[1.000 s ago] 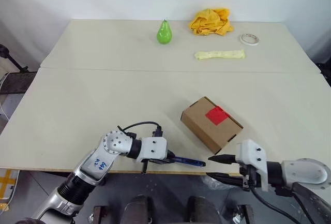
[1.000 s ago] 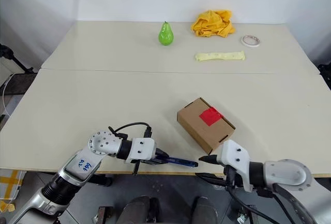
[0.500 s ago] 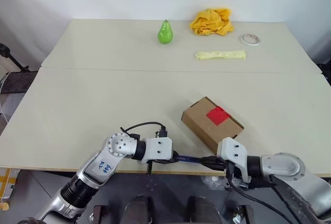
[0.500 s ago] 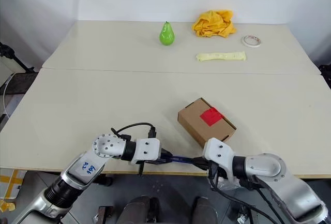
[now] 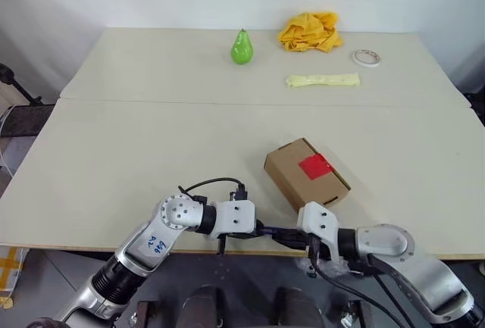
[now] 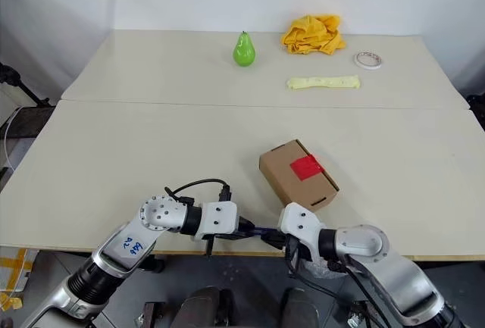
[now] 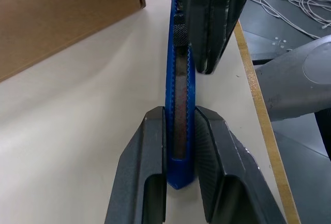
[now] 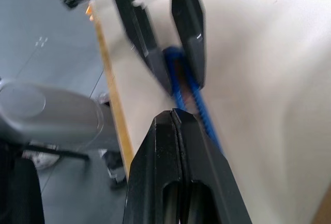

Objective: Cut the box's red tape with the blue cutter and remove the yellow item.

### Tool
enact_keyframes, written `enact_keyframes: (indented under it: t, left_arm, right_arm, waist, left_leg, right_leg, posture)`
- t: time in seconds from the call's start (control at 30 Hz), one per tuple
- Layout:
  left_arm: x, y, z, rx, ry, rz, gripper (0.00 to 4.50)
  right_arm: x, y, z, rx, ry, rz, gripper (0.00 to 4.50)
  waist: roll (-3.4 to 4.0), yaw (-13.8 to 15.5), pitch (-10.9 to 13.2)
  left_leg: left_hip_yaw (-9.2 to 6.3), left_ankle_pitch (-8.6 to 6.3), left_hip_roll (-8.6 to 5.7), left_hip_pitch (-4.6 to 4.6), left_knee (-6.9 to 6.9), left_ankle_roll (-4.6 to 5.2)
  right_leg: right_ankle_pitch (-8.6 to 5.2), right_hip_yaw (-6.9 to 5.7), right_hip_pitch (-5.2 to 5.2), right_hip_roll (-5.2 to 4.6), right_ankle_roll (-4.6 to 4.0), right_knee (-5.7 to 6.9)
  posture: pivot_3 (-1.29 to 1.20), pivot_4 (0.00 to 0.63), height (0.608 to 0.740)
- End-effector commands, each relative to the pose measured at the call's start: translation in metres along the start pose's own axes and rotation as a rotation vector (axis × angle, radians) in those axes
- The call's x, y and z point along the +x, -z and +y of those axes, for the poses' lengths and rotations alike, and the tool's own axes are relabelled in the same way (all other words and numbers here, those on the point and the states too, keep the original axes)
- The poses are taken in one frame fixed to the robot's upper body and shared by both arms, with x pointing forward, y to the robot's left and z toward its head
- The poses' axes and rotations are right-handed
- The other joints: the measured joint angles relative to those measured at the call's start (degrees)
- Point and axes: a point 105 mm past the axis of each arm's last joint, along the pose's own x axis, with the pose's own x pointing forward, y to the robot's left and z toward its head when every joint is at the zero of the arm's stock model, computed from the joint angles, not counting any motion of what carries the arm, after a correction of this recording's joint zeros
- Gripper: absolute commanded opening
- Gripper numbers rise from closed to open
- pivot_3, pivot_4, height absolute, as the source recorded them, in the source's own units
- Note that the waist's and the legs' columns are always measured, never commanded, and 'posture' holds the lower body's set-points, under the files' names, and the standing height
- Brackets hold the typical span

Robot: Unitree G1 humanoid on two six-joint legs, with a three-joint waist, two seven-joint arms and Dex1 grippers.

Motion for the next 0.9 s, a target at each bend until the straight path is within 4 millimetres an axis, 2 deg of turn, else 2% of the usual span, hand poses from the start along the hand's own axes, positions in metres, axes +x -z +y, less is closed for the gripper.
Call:
enact_keyframes:
  t: [0.03,0.17,0.3,0.63,0.9]
  left_arm:
    - [0.005,0.003,-0.01,-0.001,0.041,0.023,0.44]
    - [0.006,0.003,-0.009,0.007,0.04,0.026,0.44]
    - [0.007,0.002,-0.007,0.011,0.039,0.024,0.44]
    - [0.007,0.001,-0.006,0.011,0.034,0.029,0.44]
    - [0.008,0.001,-0.007,0.007,0.035,0.032,0.44]
  right_arm:
    - [-0.02,-0.014,0.003,-0.028,-0.008,-0.042,0.02]
    - [-0.034,-0.008,-0.009,0.0,0.068,-0.007,0.02]
    - [-0.038,0.002,-0.017,-0.003,0.098,0.039,0.02]
    - [-0.021,0.014,-0.007,-0.016,0.033,0.055,0.02]
    - [-0.008,0.017,-0.009,-0.017,0.028,0.049,0.02]
  waist:
    - [0.0,0.1,0.0]
    - [0.0,0.0,0.0]
    - [0.0,0.0,0.0]
    - [0.0,0.0,0.0]
    - [0.0,-0.1,0.0]
  left_leg:
    - [-0.02,0.0,0.0,-0.03,0.0,0.0]
    - [-0.01,-0.02,-0.02,-0.05,0.0,0.02]
    - [-0.01,-0.02,-0.02,-0.05,0.0,0.02]
    - [-0.01,-0.01,-0.04,-0.05,0.01,0.02]
    - [-0.01,-0.02,-0.03,-0.04,0.0,0.01]
  right_leg:
    - [0.0,-0.02,0.0,-0.01,0.0,0.0]
    - [0.01,-0.02,0.0,0.01,0.01,0.06]
    - [0.01,-0.03,0.0,0.01,0.01,-0.01]
    - [0.01,-0.04,0.01,0.01,0.01,-0.01]
    - [0.01,-0.04,0.01,0.03,0.01,0.01]
  posture:
    - [0.0,0.15,0.74]
    - [0.0,0.15,0.74]
    - [0.0,0.15,0.74]
    - [0.0,0.15,0.74]
    - [0.0,0.15,0.74]
